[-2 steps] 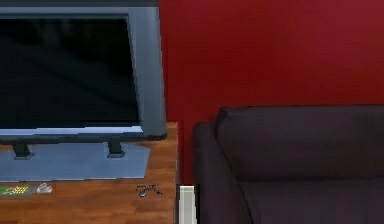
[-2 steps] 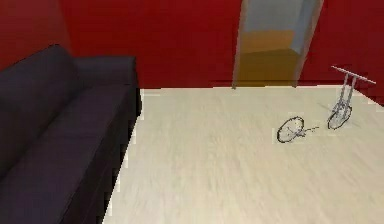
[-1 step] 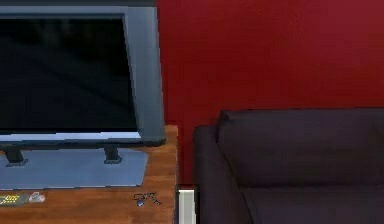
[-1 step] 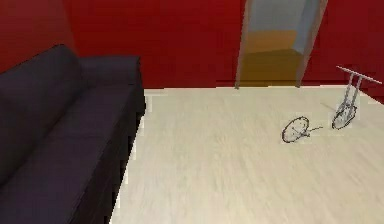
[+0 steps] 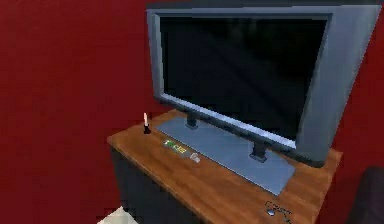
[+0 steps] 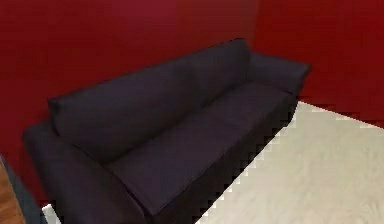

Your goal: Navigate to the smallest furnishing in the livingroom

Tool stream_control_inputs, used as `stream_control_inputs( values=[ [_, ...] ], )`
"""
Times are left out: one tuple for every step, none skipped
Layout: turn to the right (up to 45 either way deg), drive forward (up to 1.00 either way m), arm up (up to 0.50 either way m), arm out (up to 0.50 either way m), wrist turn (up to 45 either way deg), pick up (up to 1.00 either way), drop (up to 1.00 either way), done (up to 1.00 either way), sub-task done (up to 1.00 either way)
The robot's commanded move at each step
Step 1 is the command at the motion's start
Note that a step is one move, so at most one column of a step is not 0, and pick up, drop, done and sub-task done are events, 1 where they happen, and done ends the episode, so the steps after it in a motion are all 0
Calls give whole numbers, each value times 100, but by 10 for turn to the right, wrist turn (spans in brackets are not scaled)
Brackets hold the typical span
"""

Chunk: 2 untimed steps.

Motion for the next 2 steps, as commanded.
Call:
stream_control_inputs(
  values=[
    [-390,0,0,0,0,0,0,0,0],
    [0,70,0,0,0,0,0,0,0]
  ],
)
